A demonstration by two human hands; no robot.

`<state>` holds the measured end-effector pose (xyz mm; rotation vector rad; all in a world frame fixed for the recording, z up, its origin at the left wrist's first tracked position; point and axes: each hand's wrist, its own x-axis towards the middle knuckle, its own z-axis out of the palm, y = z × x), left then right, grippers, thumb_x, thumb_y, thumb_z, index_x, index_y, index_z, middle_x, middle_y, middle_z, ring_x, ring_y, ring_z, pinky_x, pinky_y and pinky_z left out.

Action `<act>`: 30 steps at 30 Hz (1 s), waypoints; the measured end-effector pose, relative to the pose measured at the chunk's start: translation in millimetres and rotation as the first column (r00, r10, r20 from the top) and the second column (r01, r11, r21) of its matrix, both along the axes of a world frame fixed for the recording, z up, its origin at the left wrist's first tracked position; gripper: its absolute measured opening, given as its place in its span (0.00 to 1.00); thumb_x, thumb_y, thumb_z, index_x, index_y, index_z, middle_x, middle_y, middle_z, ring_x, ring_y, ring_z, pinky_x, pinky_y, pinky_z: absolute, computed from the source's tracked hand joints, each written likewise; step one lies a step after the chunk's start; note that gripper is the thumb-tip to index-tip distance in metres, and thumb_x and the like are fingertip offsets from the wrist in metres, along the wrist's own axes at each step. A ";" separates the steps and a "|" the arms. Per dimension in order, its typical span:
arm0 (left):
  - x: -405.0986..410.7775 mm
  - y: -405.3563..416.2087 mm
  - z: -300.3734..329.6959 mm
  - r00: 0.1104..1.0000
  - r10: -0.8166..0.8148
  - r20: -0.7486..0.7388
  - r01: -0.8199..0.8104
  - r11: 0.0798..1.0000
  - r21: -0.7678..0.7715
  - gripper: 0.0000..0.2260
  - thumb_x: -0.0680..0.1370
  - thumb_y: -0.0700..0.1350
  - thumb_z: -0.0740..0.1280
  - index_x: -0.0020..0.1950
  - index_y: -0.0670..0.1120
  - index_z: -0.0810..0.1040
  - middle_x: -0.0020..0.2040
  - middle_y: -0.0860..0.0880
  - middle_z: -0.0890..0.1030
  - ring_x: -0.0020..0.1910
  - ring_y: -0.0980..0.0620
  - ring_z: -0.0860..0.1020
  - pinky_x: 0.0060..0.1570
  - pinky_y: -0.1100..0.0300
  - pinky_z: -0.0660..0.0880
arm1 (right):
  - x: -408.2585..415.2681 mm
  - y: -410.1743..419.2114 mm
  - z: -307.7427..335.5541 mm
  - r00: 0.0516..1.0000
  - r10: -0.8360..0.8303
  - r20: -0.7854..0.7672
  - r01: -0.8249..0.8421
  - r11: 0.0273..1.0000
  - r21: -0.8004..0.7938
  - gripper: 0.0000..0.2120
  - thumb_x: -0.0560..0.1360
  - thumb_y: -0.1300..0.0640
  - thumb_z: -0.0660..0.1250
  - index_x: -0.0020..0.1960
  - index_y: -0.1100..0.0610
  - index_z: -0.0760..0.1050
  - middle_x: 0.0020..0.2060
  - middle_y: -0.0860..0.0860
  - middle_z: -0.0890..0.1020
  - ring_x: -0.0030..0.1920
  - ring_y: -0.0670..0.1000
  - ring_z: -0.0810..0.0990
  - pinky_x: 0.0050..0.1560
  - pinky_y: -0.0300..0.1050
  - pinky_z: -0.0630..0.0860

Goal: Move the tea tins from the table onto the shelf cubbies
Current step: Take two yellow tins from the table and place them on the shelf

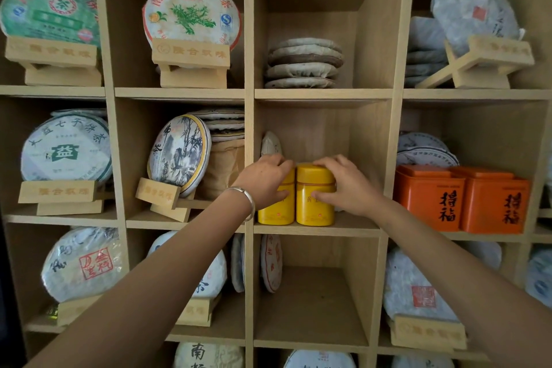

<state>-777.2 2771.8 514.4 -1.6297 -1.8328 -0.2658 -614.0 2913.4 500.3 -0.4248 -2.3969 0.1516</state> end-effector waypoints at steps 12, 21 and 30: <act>1.5 -0.3 -3.6 0.998 -0.021 0.055 0.020 1.000 0.024 0.26 0.75 0.52 0.68 0.70 0.48 0.66 0.63 0.45 0.72 0.63 0.45 0.70 0.57 0.53 0.73 | 0.1 4.3 -8.4 0.999 0.040 -0.038 -0.040 0.999 -0.011 0.31 0.70 0.48 0.74 0.69 0.46 0.64 0.61 0.49 0.68 0.62 0.50 0.68 0.60 0.49 0.71; 12.0 -3.8 4.4 0.991 -0.022 0.129 0.020 1.000 0.020 0.27 0.74 0.53 0.68 0.69 0.45 0.66 0.62 0.42 0.71 0.62 0.42 0.70 0.58 0.51 0.73 | 0.8 4.4 1.5 0.999 0.007 0.042 -0.010 0.998 0.067 0.33 0.69 0.45 0.73 0.69 0.48 0.64 0.62 0.51 0.70 0.64 0.53 0.67 0.61 0.51 0.70; 32.9 -19.3 6.2 0.980 -0.141 0.138 0.126 0.986 0.108 0.20 0.75 0.48 0.64 0.65 0.44 0.70 0.59 0.44 0.74 0.58 0.44 0.73 0.56 0.50 0.72 | 18.4 -7.6 6.8 0.999 0.000 -0.047 0.009 0.982 0.190 0.34 0.72 0.43 0.70 0.72 0.51 0.62 0.68 0.51 0.70 0.69 0.53 0.64 0.60 0.45 0.66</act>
